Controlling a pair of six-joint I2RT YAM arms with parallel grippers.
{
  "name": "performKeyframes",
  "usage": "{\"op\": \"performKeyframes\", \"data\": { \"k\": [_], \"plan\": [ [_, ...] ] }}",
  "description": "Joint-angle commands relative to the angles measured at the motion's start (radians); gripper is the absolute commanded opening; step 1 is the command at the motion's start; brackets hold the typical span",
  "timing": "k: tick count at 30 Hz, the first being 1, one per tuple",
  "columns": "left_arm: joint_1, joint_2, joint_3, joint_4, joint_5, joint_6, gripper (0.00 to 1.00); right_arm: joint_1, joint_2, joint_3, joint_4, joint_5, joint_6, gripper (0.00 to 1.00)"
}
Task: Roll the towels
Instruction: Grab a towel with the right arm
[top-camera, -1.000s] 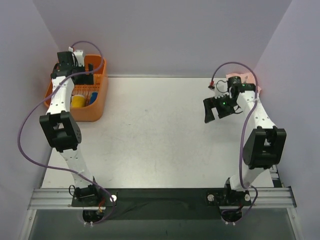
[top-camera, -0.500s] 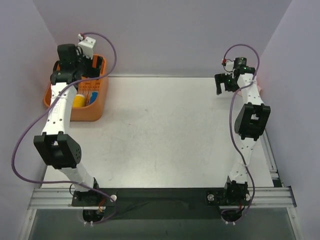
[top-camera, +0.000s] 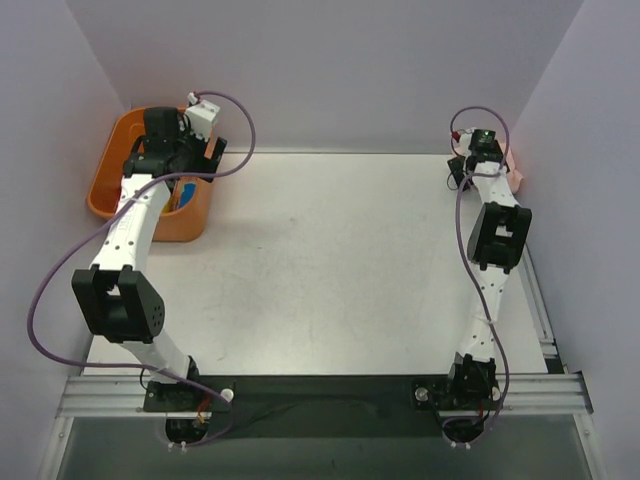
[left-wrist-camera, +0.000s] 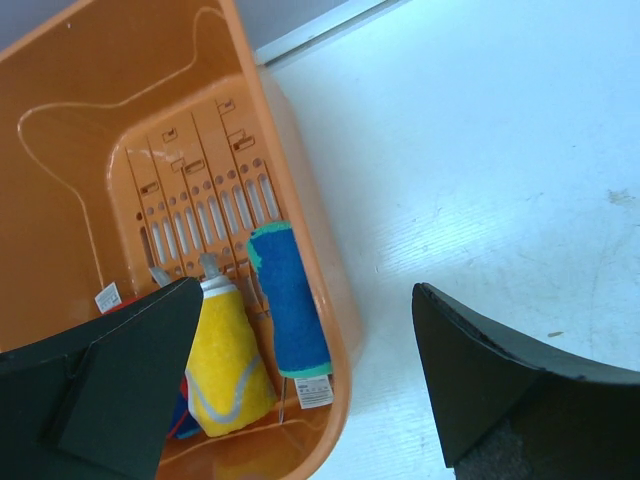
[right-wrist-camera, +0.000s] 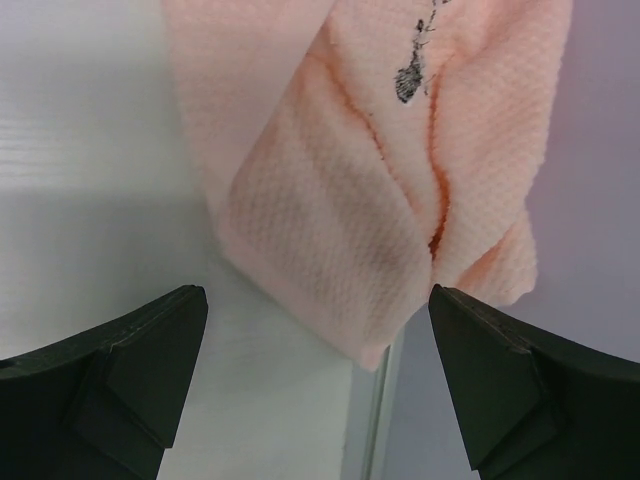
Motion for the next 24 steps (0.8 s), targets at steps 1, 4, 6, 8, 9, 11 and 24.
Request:
{"op": "performKeyframes", "data": {
  "k": [1, 4, 6, 8, 9, 11, 24],
  "plan": [
    [-0.039, -0.065, 0.006, 0.034, -0.042, 0.025, 0.97, 0.000, 0.045, 0.028, 0.135, 0.111, -0.123, 1.00],
    [-0.070, -0.070, 0.001, 0.012, -0.060, 0.019, 0.97, -0.007, 0.078, 0.026, 0.190, 0.107, -0.184, 1.00],
    [-0.090, -0.085, -0.023, 0.012, -0.067, 0.013, 0.97, -0.010, 0.093, 0.025, 0.218, 0.099, -0.225, 1.00],
    [-0.102, -0.097, -0.038, 0.008, -0.088, 0.003, 0.97, -0.012, 0.121, 0.029, 0.238, 0.084, -0.253, 0.98],
    [-0.110, -0.101, -0.046, 0.000, -0.094, -0.004, 0.97, -0.012, 0.128, 0.031, 0.244, 0.079, -0.284, 0.94],
    [-0.116, -0.113, -0.052, -0.017, -0.100, -0.023, 0.97, -0.009, 0.145, 0.028, 0.267, 0.067, -0.307, 0.87],
    [-0.128, -0.150, -0.083, -0.048, -0.113, -0.058, 0.97, 0.037, 0.103, -0.104, 0.374, 0.045, -0.404, 0.00]
  ]
}}
